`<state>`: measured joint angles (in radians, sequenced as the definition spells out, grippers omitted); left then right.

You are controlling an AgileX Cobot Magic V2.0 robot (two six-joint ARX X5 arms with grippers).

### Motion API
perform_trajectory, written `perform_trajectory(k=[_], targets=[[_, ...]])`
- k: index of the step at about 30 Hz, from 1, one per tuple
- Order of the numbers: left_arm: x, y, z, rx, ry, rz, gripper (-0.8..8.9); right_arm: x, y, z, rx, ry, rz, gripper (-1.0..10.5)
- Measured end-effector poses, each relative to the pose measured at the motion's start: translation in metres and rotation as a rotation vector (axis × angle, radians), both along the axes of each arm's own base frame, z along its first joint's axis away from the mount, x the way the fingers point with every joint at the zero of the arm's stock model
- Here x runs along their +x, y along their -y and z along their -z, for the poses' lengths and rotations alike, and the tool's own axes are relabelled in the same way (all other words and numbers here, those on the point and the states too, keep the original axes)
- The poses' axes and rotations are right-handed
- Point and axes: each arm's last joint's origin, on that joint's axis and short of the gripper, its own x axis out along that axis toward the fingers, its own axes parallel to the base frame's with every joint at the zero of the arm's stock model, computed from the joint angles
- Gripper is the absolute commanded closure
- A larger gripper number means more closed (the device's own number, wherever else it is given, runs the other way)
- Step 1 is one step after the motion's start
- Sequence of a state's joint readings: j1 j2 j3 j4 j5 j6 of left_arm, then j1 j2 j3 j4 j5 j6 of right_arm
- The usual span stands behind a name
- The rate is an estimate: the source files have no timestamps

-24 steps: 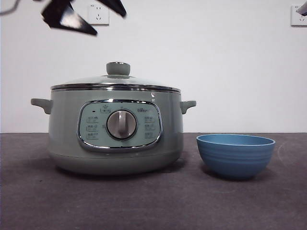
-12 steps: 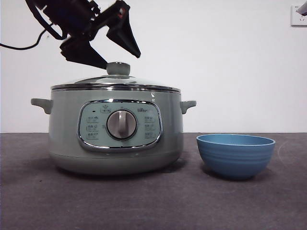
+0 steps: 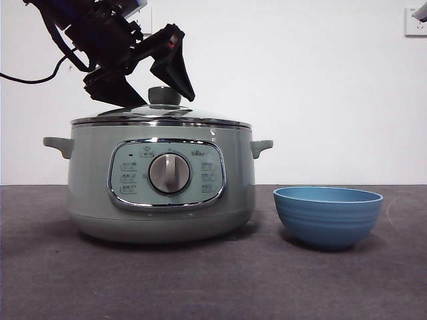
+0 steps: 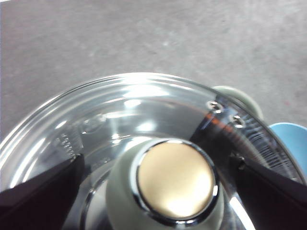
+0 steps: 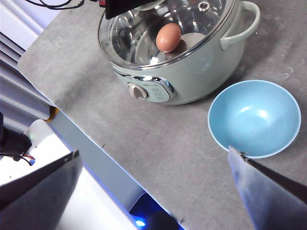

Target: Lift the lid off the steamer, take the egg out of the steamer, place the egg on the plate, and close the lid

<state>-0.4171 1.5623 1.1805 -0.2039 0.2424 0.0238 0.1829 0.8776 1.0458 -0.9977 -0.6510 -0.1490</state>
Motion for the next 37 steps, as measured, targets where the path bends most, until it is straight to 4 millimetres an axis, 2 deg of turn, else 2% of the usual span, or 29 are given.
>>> perform_trajectory(k=[3, 9, 12, 19, 22, 37], targets=[[0.000, 0.000, 0.000, 0.002, -0.001, -0.003, 3.32, 0.000, 0.000, 0.000, 0.000, 0.000, 0.000, 4.1], [-0.001, 0.002, 0.000, 0.005, 0.000, 0.005, 5.91, 0.000, 0.000, 0.000, -0.003, 0.001, 0.003, 4.1], [-0.001, 0.004, -0.002, 0.004, 0.010, 0.014, 6.65, 0.000, 0.000, 0.000, -0.003, 0.001, 0.003, 4.1], [-0.002, 0.005, -0.002, 0.005, 0.007, 0.020, 6.82, 0.000, 0.000, 0.000, -0.004, 0.001, 0.003, 4.1], [-0.002, 0.005, -0.002, 0.006, 0.005, 0.021, 8.29, 0.000, 0.000, 0.000, -0.004, 0.001, 0.003, 4.1], [-0.002, 0.005, -0.010, 0.002, -0.023, 0.018, 8.22, 0.000, 0.000, 0.000, -0.004, 0.001, 0.004, 4.1]])
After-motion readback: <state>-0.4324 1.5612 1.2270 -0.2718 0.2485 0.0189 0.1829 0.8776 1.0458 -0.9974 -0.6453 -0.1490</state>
